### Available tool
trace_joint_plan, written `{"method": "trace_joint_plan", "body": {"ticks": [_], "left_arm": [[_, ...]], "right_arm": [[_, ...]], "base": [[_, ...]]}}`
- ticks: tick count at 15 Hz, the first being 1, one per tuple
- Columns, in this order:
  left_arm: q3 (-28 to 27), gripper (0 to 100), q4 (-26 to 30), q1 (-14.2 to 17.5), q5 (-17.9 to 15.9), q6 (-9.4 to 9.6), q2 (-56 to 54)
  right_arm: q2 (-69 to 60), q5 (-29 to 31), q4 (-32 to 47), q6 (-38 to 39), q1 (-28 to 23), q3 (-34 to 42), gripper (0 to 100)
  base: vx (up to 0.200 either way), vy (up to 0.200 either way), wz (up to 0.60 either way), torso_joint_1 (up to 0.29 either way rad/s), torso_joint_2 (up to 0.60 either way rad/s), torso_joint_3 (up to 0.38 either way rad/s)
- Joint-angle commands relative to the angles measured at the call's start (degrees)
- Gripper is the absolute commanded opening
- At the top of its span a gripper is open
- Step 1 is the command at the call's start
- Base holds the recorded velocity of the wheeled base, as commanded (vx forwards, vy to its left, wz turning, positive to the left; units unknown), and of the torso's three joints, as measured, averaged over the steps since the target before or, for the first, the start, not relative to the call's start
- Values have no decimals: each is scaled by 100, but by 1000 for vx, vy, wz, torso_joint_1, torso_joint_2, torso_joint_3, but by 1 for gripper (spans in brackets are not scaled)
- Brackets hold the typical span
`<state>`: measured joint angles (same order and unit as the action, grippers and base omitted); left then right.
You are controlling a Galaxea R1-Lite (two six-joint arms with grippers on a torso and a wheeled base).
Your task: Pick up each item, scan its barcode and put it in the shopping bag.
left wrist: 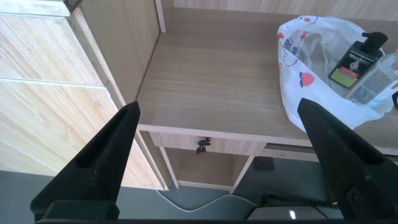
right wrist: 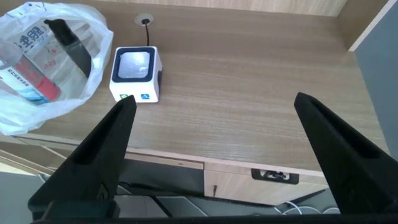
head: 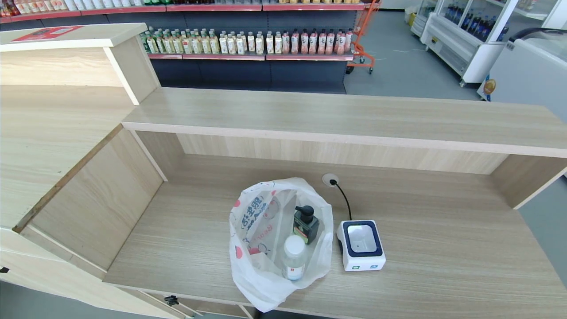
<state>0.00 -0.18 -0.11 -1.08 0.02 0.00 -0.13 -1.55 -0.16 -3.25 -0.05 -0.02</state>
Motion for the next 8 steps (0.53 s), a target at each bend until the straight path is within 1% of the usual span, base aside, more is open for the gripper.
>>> {"method": "trace_joint_plan", "body": {"ticks": [1,4,6,8], "left_arm": [[0,100,1,-7,3,-11,9],[0,100,1,-7,3,-2,9],[0,100,1,-7,3,-2,9],[0,100,1,-7,3,-2,9]], "right_arm": [[13,-3,7,0,-4,2,100],[13,5,7,27,-4,2,100],[13,14,51,220,-4,-6,100],[13,14,60,246,-4,-6,100]], "base": [[0,0,0,0,0,0],[0,0,0,0,0,0],[0,0,0,0,0,0],[0,0,0,0,0,0]]}}
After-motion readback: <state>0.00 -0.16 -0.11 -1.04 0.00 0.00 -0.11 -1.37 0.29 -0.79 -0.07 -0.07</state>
